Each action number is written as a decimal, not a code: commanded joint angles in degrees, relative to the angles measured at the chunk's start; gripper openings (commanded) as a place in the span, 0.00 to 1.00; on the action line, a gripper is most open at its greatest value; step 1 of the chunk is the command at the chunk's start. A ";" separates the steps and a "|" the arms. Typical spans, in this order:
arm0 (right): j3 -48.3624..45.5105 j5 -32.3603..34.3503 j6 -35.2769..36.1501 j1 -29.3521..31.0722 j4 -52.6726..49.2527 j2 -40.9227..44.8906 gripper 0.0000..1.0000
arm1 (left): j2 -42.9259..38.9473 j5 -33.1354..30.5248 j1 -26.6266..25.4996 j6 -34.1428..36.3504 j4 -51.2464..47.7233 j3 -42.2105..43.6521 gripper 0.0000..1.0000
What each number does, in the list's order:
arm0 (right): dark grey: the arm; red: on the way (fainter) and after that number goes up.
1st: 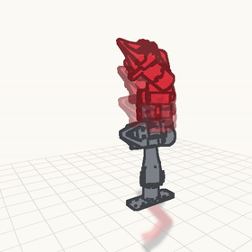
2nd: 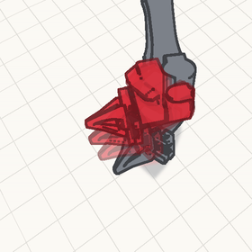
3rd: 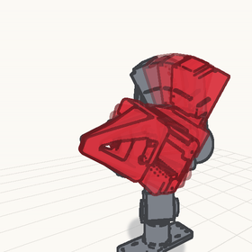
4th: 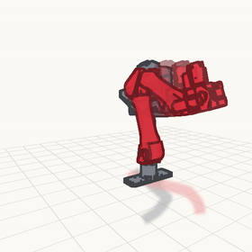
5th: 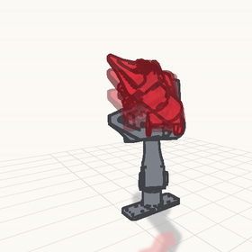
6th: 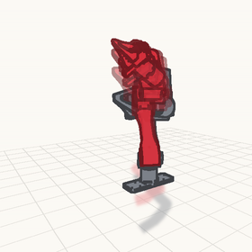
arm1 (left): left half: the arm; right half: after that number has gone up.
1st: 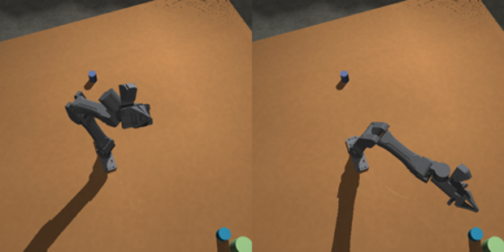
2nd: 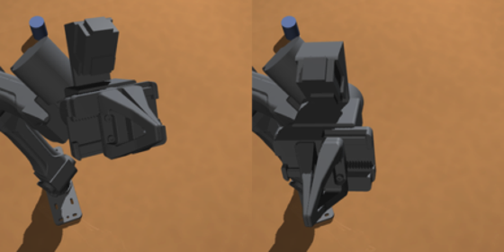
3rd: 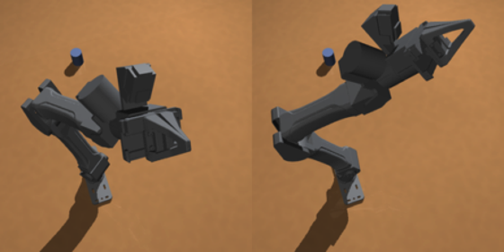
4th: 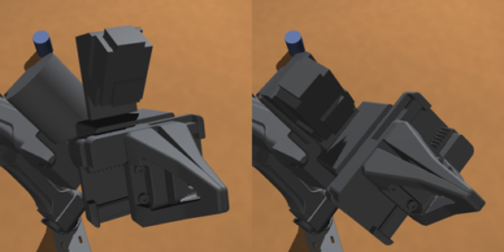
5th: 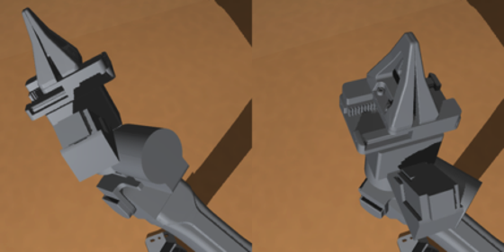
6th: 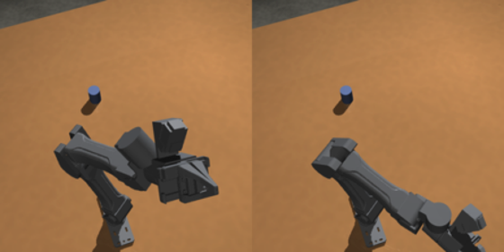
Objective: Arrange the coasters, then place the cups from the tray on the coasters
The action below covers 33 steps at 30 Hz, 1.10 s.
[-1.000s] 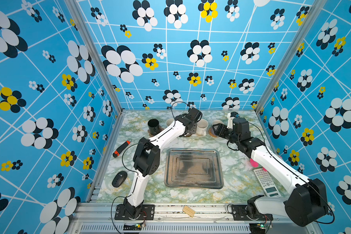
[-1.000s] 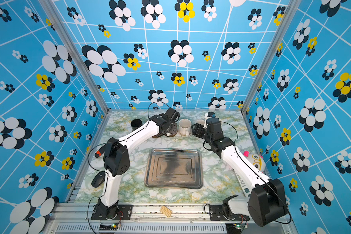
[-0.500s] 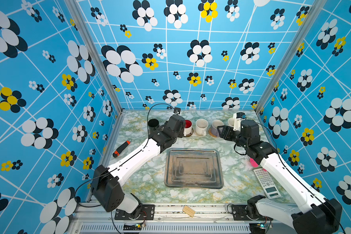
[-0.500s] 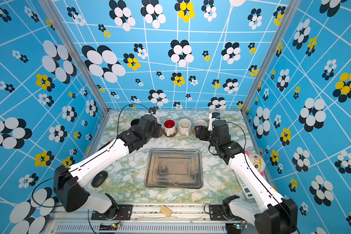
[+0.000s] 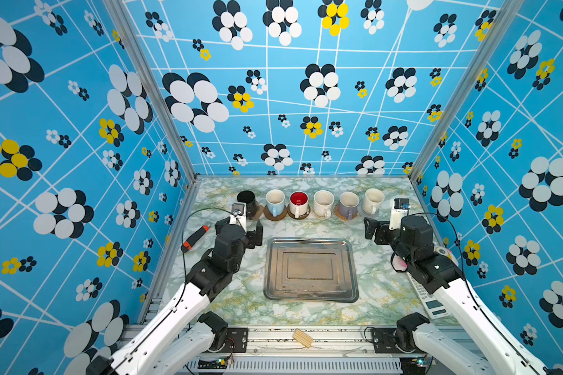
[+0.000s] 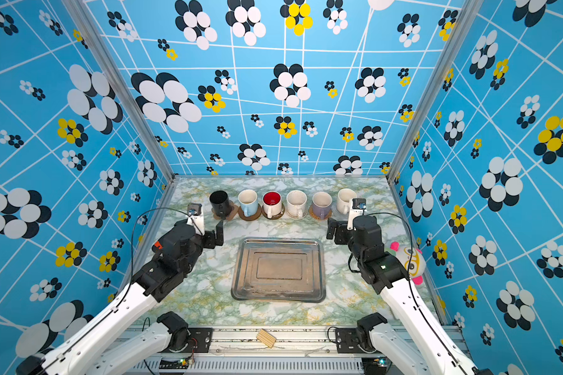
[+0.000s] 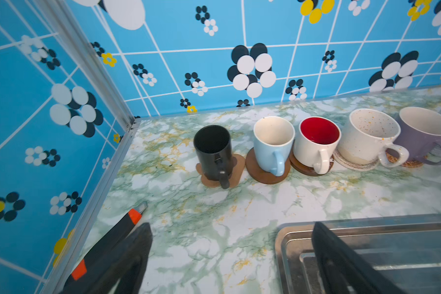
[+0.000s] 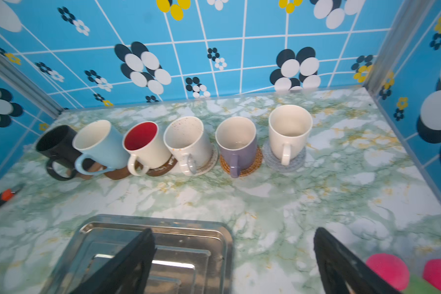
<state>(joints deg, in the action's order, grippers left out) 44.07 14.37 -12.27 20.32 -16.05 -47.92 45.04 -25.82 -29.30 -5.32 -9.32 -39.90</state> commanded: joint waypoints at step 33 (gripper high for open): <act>-20.08 -1.71 9.66 -18.30 54.23 -31.01 0.99 | 19.48 7.93 18.92 6.81 53.89 28.03 0.99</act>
<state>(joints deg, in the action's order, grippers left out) 23.18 15.16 -3.36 2.61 34.22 -78.19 62.65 -18.81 -11.18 -0.14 38.06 -12.53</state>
